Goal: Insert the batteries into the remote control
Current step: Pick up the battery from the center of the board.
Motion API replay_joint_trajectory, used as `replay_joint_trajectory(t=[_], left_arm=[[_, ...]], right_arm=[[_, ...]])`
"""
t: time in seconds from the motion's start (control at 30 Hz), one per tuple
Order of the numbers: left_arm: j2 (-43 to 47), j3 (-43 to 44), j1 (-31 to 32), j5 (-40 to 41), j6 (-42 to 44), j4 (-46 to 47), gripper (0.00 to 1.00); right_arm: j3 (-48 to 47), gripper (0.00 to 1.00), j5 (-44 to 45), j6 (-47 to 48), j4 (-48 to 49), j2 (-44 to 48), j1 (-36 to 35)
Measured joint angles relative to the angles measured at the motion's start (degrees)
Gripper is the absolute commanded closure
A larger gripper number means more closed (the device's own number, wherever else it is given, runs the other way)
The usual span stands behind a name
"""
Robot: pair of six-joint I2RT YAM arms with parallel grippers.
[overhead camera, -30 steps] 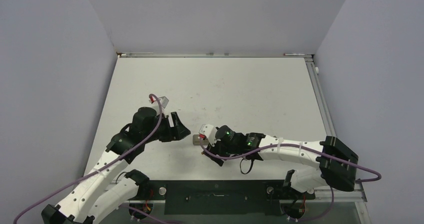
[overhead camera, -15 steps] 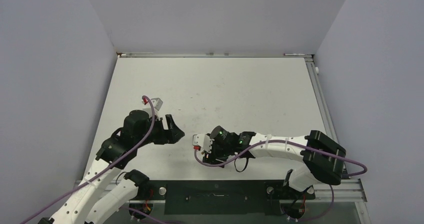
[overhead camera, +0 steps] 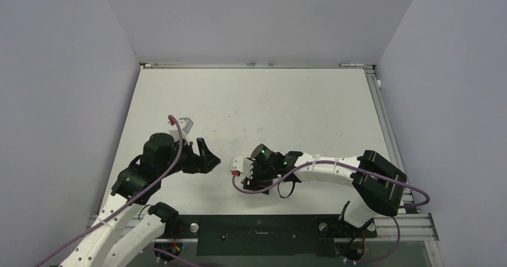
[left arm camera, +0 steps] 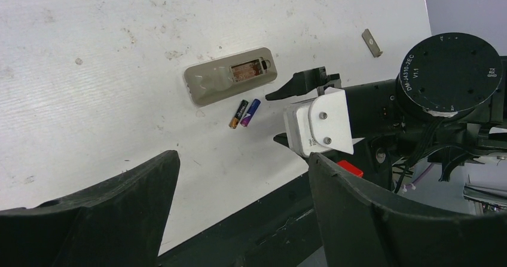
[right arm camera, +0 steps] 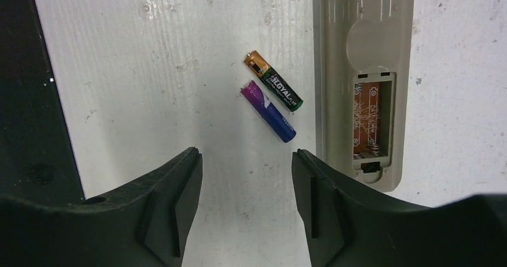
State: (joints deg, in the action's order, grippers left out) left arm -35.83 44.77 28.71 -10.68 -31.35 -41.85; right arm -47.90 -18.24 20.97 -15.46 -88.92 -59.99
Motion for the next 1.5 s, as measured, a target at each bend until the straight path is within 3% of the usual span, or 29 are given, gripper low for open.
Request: replay_joint_trajectory(t=[0.27, 1.23, 1.5], left_arm=[[-0.6, -0.1, -1.6, -2.1, 0.5, 0.1, 0.24], [-1.7, -0.4, -7.9, -7.8, 1.2, 1.9, 0.23], [-1.8, -0.8, -8.6, -8.4, 1.6, 2.2, 0.23]], right_arm=[[-1.3, 0.50, -0.7, 2.1, 0.0, -0.7, 0.0], [-3.8, 0.51, -2.0, 4.3, 0.2, -6.6, 1.1], [-4.7, 0.60, -2.6, 4.3, 0.3, -7.5, 1.1]])
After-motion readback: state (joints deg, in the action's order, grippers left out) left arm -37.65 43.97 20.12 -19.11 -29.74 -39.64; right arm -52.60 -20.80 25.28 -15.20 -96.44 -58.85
